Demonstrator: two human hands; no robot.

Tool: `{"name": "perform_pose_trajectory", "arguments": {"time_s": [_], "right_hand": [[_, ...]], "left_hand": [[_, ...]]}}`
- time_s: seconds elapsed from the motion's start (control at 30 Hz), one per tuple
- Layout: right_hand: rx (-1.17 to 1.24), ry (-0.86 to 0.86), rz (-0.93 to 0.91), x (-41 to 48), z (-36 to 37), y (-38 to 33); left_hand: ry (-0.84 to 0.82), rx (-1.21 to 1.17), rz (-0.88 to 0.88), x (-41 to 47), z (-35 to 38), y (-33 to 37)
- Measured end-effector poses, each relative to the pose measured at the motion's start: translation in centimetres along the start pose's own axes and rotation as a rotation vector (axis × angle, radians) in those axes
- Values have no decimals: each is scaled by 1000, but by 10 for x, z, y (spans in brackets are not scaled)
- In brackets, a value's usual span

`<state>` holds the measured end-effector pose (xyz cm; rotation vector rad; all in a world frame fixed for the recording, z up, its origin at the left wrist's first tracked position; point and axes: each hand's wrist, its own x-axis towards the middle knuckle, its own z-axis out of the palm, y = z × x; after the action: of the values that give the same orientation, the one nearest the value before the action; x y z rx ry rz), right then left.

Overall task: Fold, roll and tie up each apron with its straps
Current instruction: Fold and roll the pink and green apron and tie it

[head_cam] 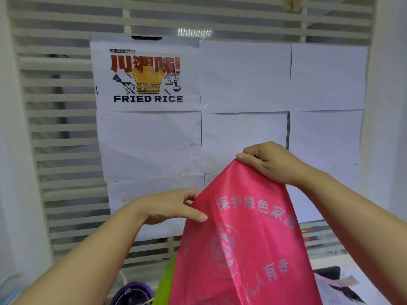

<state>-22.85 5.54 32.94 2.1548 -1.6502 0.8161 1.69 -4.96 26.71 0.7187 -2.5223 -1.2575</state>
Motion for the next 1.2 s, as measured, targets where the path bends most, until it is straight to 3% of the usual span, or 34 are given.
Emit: {"name": "perform_pose_trajectory", "arguments": {"time_s": [0.13,0.3,0.53,0.7,0.97,1.1,1.2], "right_hand": [[137,-110,-15,-3,-2,-19],[364,-270,-23,-3,-11,-42],[457,-241,8,-7,-41,-46],[525,-322,-8,-7,-43,-57],[607,-241,38,-5,-60,-47],[563,-143,97,-3,-65,-30],[442,-34,154,-4,-61,-3]], "left_hand": [[-85,-137,154,5,9,26],[-155,-165,170,9,7,52],[-184,-332,210,6,18,57],[-193,-386,235,4,22,74],[-316,-430,118,-3,32,60],[-459,-278,-26,-5,33,42],[-371,-64,-91,-4,21,19]]}}
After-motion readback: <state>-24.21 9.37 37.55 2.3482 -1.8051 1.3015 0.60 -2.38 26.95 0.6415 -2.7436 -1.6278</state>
